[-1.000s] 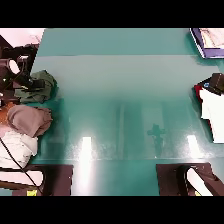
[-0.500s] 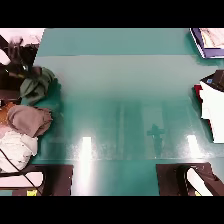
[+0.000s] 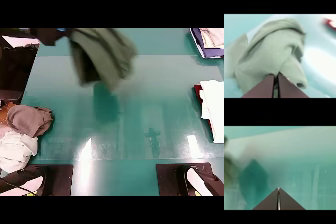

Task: Fold the shirts.

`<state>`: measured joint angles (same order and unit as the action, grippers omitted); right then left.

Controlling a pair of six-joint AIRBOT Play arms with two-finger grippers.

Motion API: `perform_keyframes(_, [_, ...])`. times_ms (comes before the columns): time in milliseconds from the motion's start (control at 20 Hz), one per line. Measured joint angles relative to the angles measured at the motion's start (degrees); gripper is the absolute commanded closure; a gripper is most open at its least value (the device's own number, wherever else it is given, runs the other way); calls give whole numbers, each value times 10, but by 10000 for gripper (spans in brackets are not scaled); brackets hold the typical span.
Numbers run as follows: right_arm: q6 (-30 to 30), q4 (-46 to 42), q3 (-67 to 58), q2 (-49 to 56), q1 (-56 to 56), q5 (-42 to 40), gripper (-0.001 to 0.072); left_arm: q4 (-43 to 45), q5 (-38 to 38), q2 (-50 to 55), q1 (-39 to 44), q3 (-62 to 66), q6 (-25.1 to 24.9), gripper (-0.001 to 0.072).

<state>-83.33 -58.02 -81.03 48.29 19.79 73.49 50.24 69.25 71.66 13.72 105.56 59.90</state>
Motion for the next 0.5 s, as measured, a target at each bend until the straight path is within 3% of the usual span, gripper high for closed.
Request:
perform_keyframes(300, [0, 0, -19, 0, 0, 17, 693, -23, 41, 106, 73, 9, -13, 680])
perform_keyframes(350, [0, 0, -20, 0, 0, 20, 693, -16, 41, 132, 74, 9, 1, 615])
perform_keyframes(400, [0, -1, -20, 0, 0, 23, 693, -10, 41, 153, 72, 10, 17, 313])
perform_keyframes(450, [0, 0, -21, 0, 0, 24, 693, -8, 44, 169, 67, 10, 32, 94])
perform_keyframes(500, [0, -1, -21, 0, 0, 27, 693, -3, 55, 183, 58, 10, 49, 84])
